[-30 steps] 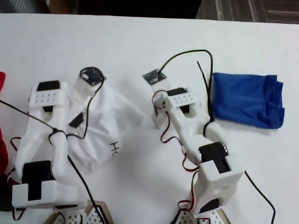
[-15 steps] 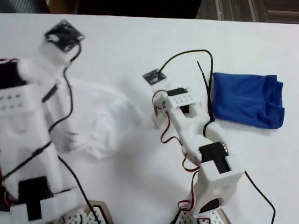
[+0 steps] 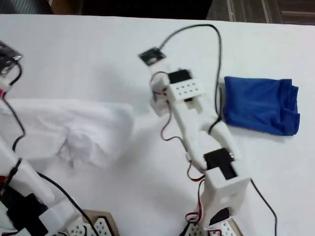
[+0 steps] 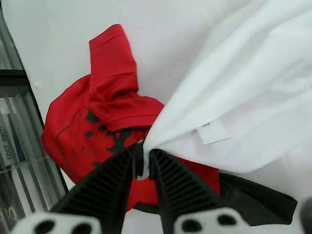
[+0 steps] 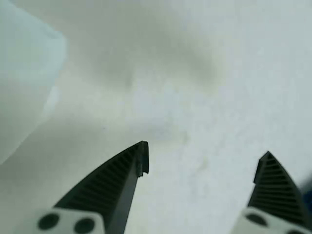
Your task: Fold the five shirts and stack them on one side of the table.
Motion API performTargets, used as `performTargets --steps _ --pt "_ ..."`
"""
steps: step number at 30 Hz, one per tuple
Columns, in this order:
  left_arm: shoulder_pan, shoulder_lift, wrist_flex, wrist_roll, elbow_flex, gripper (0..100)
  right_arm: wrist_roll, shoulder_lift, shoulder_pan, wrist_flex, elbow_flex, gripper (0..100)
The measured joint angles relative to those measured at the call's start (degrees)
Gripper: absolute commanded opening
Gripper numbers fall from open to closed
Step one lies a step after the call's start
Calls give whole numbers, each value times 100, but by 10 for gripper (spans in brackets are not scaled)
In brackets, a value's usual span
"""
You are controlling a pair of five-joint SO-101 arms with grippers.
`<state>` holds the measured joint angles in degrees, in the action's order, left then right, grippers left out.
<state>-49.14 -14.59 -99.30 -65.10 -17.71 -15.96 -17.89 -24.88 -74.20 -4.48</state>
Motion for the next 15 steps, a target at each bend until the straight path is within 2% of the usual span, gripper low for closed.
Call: performTargets --steps 9,15 --pt "-932 141 554 -343 440 24 -185 -105 -1389 -712 -193 347" --pt "-1125 457 765 -343 624 24 -211 -105 -1996 -659 -193 347"
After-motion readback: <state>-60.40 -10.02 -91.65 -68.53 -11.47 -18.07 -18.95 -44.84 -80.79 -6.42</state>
